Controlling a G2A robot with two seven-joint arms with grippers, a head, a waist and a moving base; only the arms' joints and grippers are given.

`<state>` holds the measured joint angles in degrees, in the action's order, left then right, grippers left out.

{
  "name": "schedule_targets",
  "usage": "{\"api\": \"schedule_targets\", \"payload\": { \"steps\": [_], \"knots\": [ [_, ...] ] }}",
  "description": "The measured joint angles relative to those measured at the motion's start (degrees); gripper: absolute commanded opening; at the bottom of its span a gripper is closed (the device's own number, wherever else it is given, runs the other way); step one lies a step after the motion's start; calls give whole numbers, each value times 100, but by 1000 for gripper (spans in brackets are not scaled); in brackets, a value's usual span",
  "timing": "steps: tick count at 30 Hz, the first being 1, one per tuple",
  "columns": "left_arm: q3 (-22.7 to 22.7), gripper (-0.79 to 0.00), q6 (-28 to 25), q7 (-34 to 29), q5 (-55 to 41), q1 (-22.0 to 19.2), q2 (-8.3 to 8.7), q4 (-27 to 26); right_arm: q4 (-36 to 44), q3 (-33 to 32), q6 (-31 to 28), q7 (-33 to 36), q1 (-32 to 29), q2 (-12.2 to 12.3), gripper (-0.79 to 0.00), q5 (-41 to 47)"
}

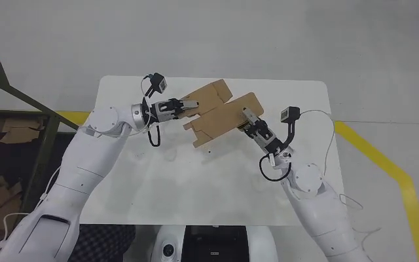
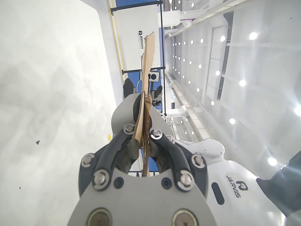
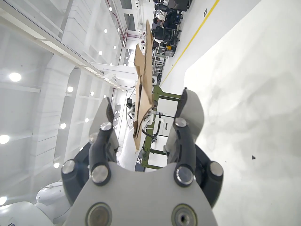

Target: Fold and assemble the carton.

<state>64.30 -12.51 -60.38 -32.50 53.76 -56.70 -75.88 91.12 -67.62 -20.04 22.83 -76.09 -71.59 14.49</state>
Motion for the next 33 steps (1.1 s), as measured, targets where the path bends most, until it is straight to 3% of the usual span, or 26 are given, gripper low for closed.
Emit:
{"api": "schedule_targets", "payload": {
  "steps": [8, 13, 20, 22, 24, 29, 33],
  "knots": [
    [-2, -785, -621, -958, 156, -180, 4, 422, -26, -495, -108, 807, -7, 114, 0, 117],
    [-92, -785, -966, -1479, 143, -334, -24, 721, -295, -643, 10, 2079, 173, 191, 0, 670],
    [-209, -785, -1026, -1977, -139, -464, -75, 1056, -689, -789, -33, 3248, 362, 276, 0, 915],
    [-242, -785, -1037, -2029, -178, -493, -92, 1108, -754, -767, -51, 3524, 401, 292, -117, 915],
    [-272, -785, -1050, -2069, -179, -523, -105, 1134, -794, -727, -84, 3707, 432, 300, -314, 935],
    [-359, -785, -1055, -2085, -81, -547, -127, 1073, -863, -560, -147, 4067, 525, 308, -268, 915],
    [-392, -785, -1057, -2081, -64, -540, -136, 1044, -915, -398, -179, 4212, 612, 304, -289, 872]
  ]
}}
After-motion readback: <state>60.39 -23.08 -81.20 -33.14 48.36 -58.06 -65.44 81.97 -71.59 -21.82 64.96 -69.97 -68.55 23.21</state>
